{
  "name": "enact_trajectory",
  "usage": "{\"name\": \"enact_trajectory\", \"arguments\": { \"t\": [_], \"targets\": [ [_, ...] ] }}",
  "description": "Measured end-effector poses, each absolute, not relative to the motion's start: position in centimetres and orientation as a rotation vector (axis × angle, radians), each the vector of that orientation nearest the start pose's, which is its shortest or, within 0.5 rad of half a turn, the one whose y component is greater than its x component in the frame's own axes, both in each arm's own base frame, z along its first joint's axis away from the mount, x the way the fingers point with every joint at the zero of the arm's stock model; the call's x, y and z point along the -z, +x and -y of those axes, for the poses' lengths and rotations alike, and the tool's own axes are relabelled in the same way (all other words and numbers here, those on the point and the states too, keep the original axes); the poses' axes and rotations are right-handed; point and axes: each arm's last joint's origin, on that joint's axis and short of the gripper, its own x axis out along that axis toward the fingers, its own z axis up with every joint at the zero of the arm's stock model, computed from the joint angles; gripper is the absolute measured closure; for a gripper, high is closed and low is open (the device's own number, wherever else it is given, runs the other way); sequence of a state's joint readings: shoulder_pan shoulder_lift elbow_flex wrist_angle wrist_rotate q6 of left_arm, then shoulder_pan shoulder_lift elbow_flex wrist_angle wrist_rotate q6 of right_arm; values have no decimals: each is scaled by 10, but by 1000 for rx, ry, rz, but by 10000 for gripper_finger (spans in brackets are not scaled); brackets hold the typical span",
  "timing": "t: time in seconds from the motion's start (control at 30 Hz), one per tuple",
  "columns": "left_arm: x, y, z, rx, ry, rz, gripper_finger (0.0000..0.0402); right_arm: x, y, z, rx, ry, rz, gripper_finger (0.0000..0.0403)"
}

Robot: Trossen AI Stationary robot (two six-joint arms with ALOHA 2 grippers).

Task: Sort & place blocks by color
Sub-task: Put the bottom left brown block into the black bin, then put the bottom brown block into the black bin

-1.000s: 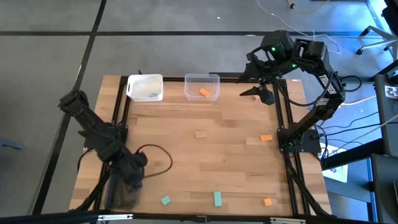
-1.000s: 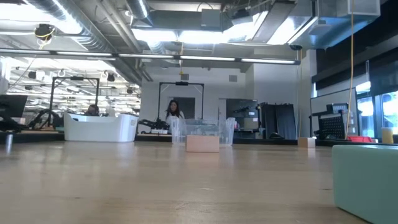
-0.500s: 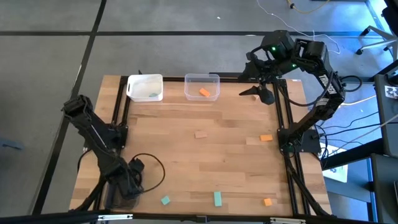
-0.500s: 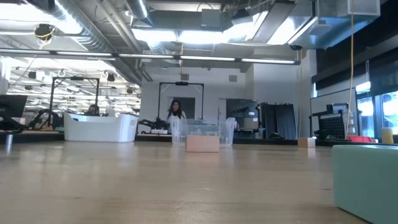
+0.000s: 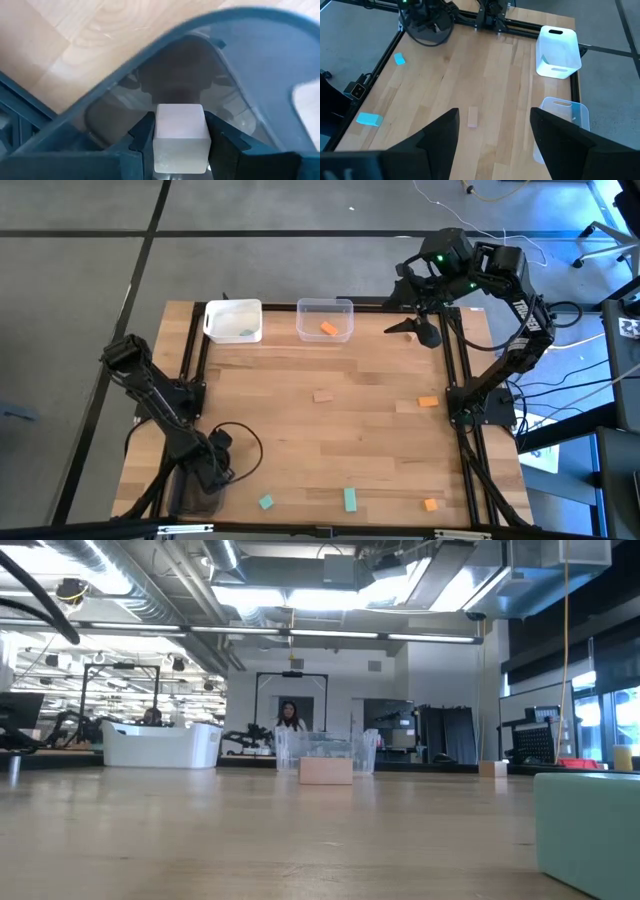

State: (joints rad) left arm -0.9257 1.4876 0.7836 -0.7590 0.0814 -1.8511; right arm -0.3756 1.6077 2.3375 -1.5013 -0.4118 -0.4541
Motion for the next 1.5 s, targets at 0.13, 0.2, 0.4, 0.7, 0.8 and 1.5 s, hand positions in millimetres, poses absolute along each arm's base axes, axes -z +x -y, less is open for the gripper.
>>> {"name": "enact_trajectory", "arguments": {
  "t": [0.13, 0.2, 0.4, 0.7, 0.8, 1.5],
  "targets": [
    [-155, 139, 188, -613, -834, -1505, 280, -510, 228, 77, -194, -139, -685, 157],
    [-155, 139, 188, -612, -835, -1505, 271, -510, 228, 77, -193, -139, -685, 157],
    [-155, 139, 188, -615, -838, -1505, 215, -510, 228, 77, -194, -139, -684, 157],
    [-177, 140, 190, -638, -873, -1488, 210, -510, 228, 77, -192, -134, -684, 157],
    [-197, 141, 189, -662, -860, -1442, 209, -510, 228, 77, -192, -135, -685, 157],
    [-323, 149, 102, -747, -634, -995, 207, -484, 261, 93, -47, -109, -863, 157]
  ]
}}
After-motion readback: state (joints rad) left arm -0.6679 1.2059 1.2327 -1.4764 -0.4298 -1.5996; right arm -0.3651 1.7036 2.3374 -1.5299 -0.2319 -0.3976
